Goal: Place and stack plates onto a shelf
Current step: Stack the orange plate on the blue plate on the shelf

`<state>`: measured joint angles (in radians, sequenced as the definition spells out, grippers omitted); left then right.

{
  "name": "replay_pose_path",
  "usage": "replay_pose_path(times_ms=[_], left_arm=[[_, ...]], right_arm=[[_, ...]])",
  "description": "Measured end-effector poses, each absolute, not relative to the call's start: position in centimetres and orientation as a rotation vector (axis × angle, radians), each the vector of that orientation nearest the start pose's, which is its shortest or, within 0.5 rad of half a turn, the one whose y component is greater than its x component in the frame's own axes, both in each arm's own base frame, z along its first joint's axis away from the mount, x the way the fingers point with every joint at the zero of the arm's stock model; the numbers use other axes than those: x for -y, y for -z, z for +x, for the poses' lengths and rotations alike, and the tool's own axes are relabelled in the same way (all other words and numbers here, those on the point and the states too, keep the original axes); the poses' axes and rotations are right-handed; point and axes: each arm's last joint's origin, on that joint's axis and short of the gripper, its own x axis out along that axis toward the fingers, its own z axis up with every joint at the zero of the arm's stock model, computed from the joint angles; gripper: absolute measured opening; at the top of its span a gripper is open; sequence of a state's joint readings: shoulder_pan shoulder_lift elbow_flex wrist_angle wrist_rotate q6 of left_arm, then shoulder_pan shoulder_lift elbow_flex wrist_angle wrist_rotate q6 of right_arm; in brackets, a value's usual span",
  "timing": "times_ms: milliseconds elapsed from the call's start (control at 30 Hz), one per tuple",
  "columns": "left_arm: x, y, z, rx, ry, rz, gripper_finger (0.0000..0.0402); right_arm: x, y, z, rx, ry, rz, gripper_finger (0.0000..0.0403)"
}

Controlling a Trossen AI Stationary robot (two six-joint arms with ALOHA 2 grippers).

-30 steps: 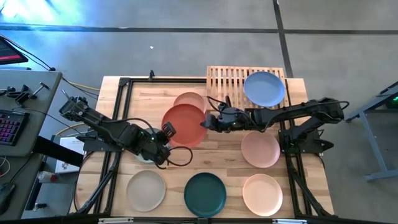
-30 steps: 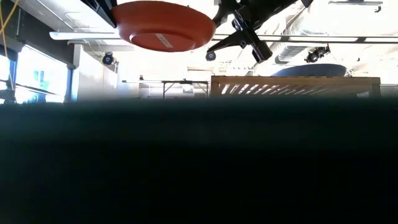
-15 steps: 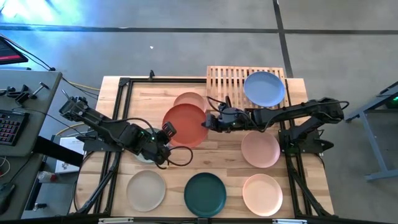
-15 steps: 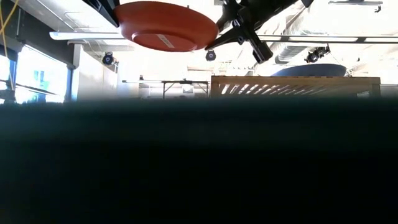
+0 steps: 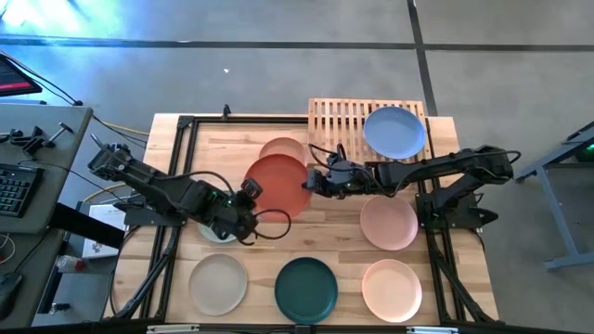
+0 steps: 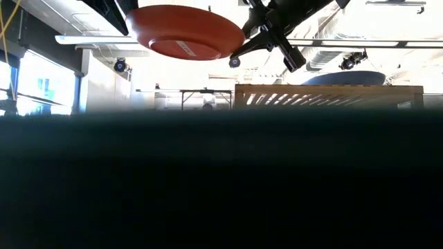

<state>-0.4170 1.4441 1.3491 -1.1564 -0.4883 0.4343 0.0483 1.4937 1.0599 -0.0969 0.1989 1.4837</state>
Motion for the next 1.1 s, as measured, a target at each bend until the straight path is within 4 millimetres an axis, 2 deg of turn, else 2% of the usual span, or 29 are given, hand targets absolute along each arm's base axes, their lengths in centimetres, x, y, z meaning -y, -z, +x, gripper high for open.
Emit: replay_pose_path(times_ms=[133,300,633,833,1100], left_arm=[[9.5,-31.3,24.8,-1.141,0.123,0.833,0.0112],[9.4,-32.0,24.7,-1.111,0.032,0.763,0.0122],[9.1,-36.8,24.9,-0.949,-0.138,0.725,0.012],[8.6,-38.6,24.2,-0.955,-0.16,0.71,0.012],[6.3,-39.1,24.1,-0.969,-0.283,0.706,0.0119]], right_arm=[[-1.0,-27.0,32.9,-0.322,0.508,1.368,0.0001],[-0.9,-27.4,32.2,-0.348,0.516,1.352,0.0],[-0.8,-29.0,29.5,-0.392,0.561,1.311,0.0],[-0.1,-32.0,26.2,-0.347,0.531,1.279,0.0],[1.4,-34.6,19.8,-0.317,0.623,1.249,0.0]])
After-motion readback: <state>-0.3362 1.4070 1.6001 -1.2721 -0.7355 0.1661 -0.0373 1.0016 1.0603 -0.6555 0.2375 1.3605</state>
